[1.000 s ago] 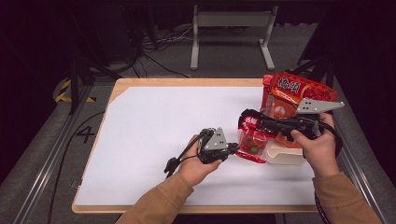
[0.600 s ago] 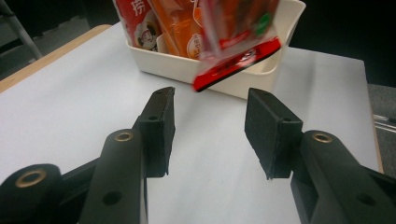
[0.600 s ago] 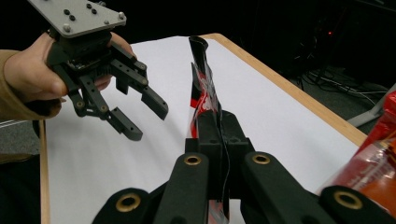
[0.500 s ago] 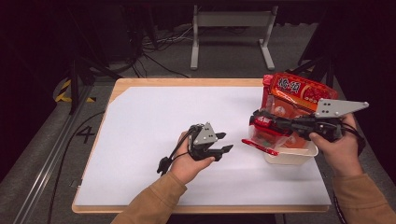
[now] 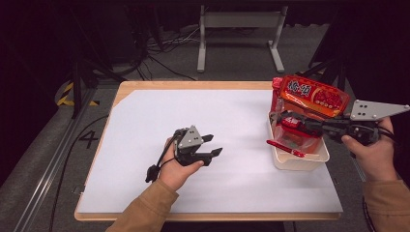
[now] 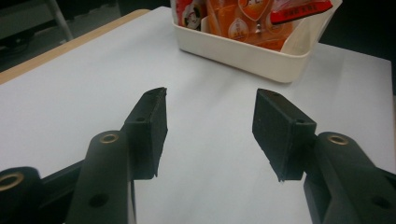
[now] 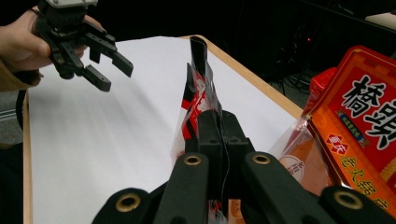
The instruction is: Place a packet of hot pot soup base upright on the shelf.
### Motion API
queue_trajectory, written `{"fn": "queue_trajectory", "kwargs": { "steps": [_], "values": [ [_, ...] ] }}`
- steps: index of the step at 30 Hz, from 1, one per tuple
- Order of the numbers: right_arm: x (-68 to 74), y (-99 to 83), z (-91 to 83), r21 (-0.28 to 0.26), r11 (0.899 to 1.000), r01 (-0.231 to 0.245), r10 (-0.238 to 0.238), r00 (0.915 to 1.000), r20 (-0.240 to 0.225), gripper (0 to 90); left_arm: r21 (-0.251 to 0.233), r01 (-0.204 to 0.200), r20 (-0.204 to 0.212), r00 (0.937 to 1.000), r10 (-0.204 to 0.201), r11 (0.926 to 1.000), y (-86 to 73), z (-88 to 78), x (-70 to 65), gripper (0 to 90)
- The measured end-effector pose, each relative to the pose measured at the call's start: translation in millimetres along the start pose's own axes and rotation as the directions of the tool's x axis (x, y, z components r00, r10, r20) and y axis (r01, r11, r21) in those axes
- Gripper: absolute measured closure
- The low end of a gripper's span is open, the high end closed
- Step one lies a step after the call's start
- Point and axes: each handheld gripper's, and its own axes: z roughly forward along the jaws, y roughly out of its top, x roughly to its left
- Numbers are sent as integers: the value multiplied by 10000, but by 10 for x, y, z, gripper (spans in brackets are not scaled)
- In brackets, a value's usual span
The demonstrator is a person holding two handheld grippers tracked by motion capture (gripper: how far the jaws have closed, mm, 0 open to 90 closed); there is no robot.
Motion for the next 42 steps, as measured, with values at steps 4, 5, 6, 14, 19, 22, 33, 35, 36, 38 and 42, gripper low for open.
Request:
{"fn": "queue_trajectory", "kwargs": {
  "steps": [4,5,6,14,19,22,33,35,36,38,42],
  "values": [
    [-45,-35,-61,95,9999,137,-138,9999,92,900,53,226,-401,9989,-224,9997,-92,-158,91,442],
    [-45,-35,-61,95,9999,137,-138,9999,92,900,53,226,-401,9989,-224,9997,-92,-158,91,441],
    [-53,-40,-72,105,9998,149,-150,9998,99,900,67,321,-486,9983,-318,9995,-116,-191,113,441],
    [-82,-119,-141,265,9995,165,-166,9999,36,900,-38,599,-852,9946,-600,9982,-179,-339,202,431],
    [-84,-188,-164,415,9991,117,-110,9998,-160,900,-98,674,-1011,9925,-681,9977,-200,-387,235,428],
    [-90,-219,-188,562,9983,121,-102,9994,-339,900,-84,698,-1032,9922,-703,9975,-207,-399,247,428],
    [-119,-253,-210,843,9964,-122,240,9898,-1407,900,-105,761,-1061,9914,-768,9970,-211,-403,258,429],
    [-128,-276,-174,1062,9940,-244,412,9864,-1589,900,-111,776,-1068,9912,-783,9969,-216,-397,256,429],
    [-140,-300,-146,1187,9925,-295,490,9851,-1648,899,-97,752,-1068,9914,-758,9971,-216,-396,255,429],
    [-161,-344,-100,1374,9895,-449,685,9827,-1723,897,-79,782,-1034,9915,-786,9969,-216,-392,247,428],
    [-203,-431,-34,1598,9853,-604,878,9815,-1702,893,-66,784,-1030,9916,-787,9969,-218,-388,249,427]
  ]
}}
